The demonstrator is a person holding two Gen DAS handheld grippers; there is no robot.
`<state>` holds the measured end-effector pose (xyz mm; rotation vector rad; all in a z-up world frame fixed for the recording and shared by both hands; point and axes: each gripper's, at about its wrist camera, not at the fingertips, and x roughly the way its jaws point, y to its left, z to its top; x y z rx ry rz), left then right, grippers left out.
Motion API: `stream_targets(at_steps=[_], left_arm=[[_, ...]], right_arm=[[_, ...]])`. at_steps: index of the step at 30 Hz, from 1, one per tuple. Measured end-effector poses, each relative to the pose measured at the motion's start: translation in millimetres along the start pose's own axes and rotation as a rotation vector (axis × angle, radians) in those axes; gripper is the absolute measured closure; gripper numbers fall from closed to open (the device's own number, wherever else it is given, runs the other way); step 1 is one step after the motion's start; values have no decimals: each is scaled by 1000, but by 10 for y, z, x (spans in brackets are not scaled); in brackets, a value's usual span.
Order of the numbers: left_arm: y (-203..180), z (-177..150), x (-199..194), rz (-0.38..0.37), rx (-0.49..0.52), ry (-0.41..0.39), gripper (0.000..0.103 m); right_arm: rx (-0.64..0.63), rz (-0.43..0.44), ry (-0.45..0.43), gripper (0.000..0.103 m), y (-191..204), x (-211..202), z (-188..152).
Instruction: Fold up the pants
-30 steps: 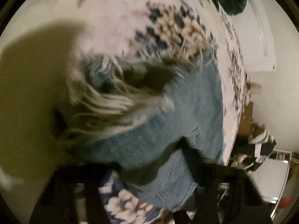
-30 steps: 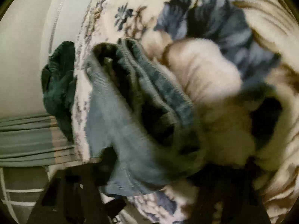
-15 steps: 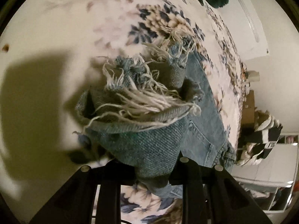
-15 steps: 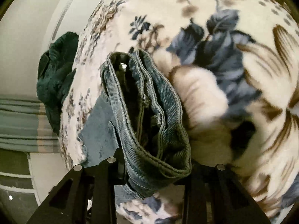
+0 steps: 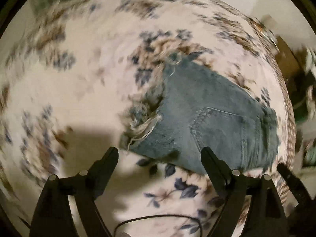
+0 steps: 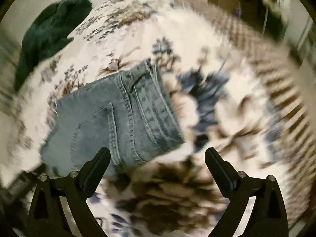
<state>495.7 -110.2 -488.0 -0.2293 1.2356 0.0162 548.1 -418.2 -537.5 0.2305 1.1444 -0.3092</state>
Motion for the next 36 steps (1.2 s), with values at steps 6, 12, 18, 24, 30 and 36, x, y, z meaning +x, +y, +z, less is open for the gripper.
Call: stream_targets(at_steps=[6,12,18,24,30,36], left_arm=[[-281,2,-733,11,165,-50,18],[-394,-148,-1661,15,248,-123,18],[-393,-384,-2528,11,254,-203,18],[-357,-628,-3326,32,228,-300,18],[-355,-924,-3920,36,211,-370,18],[-393,-1214,-4324,37,196,-414,18]], right_arm=[[-69,-91,-115,1,223,-999,24],[-71,-71,-182,1,259,-2098,-67],[-103,-26,-253,1,260,-3104,-257],[-131,16,-319,1,237,-3973,-520],[-134,52,-376,1,120,-4700,-800],[-166,72,-418,1,0,-5293,-1093]])
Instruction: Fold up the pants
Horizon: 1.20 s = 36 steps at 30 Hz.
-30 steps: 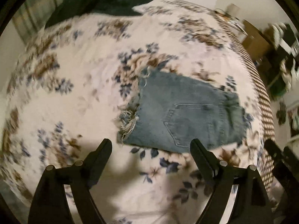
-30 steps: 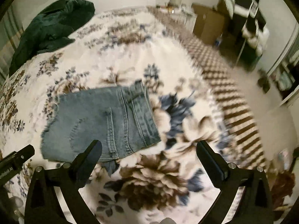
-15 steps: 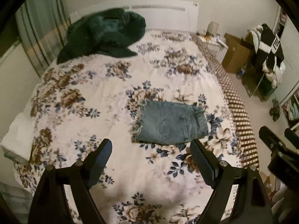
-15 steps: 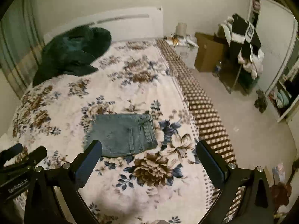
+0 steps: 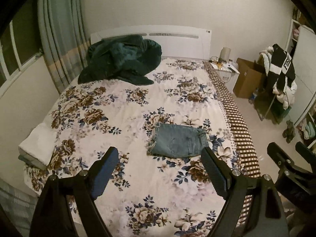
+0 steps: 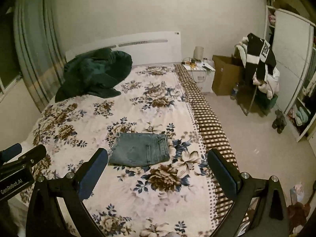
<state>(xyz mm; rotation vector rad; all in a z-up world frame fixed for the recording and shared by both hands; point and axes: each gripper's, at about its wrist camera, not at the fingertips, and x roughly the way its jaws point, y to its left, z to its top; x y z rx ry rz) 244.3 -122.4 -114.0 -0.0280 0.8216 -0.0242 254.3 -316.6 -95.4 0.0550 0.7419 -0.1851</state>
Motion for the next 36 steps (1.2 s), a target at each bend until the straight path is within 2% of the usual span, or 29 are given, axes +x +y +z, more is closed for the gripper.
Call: stream_targets(at_steps=[2,4,5,10,16,36], left_arm=[[-4,-21,-105,-7,-14,-6,18],[-5,-36,-183,-3,-26,-9,2],[-1,-43,-218,3,-29,-16,1],[39,-35,-365,15,-27,-36,1],[83,-37,-512,24,-9,-49,1],[102,-82,-740,15,9,-70,1]], right_arm=[[-9,13,-7,1,-17,-186,-16],[-24,9,-20,0,-34,-353,-20],[-29,8,-25,0,-48,-416,-6],[-27,4,-38,0,-76,-678,19],[-20,-5,-35,0,-62,-793,91],[-25,-15,-43,0,21,-978,89]])
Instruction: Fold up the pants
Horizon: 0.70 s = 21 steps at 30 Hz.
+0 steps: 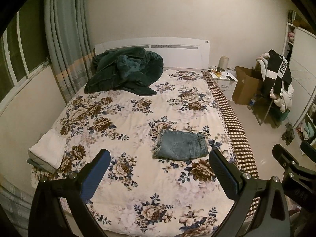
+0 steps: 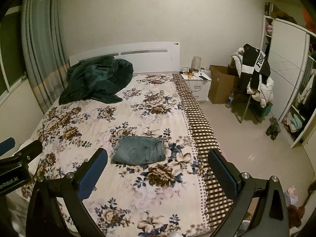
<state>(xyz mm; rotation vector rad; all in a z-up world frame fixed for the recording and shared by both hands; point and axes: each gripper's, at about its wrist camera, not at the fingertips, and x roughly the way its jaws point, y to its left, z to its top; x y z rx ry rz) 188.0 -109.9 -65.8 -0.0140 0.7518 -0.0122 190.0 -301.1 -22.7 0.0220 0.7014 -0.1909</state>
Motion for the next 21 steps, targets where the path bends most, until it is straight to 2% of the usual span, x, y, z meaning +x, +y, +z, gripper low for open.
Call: stream_targets(at_steps=[5,21], left_arm=[[4,0,-9,2,0,0,1],[77,-49,-74,7,-5,4,1]], right_arm=[[-6,11,-1,0,56,-132,-28],[-17,32,-2,0,94,-174,30]])
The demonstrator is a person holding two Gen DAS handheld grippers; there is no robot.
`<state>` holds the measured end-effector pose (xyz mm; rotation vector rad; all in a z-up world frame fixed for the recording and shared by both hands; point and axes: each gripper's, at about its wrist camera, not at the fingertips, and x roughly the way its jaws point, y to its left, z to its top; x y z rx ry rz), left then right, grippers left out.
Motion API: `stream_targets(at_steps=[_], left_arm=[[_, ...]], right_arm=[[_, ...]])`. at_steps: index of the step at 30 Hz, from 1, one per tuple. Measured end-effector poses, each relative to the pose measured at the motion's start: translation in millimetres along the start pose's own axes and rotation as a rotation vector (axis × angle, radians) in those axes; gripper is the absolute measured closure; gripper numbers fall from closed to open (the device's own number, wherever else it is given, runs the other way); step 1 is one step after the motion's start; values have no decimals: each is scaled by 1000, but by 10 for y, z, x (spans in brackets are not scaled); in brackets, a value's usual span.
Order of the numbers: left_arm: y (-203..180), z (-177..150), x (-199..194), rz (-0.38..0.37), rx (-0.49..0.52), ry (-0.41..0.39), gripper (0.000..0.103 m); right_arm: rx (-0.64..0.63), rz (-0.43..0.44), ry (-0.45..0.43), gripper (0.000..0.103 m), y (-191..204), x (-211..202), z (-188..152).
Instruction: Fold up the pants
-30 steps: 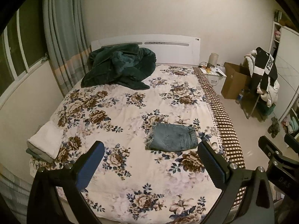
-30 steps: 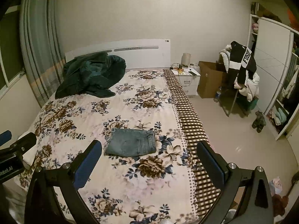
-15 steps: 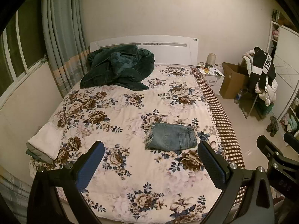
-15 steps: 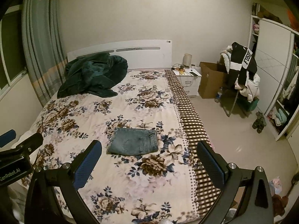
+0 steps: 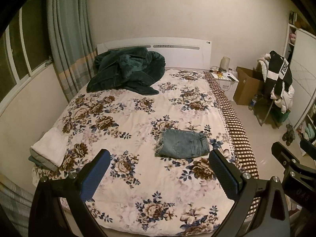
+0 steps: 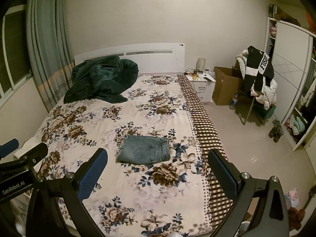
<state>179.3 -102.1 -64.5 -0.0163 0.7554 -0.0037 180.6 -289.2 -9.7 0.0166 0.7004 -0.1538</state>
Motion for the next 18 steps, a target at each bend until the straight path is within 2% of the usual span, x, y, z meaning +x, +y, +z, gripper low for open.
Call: stream_targets(at_steps=[18], left_arm=[[15,27,-117,-1,-2,-9,1]], right_arm=[[-7,6,3,0,1,-15,24]])
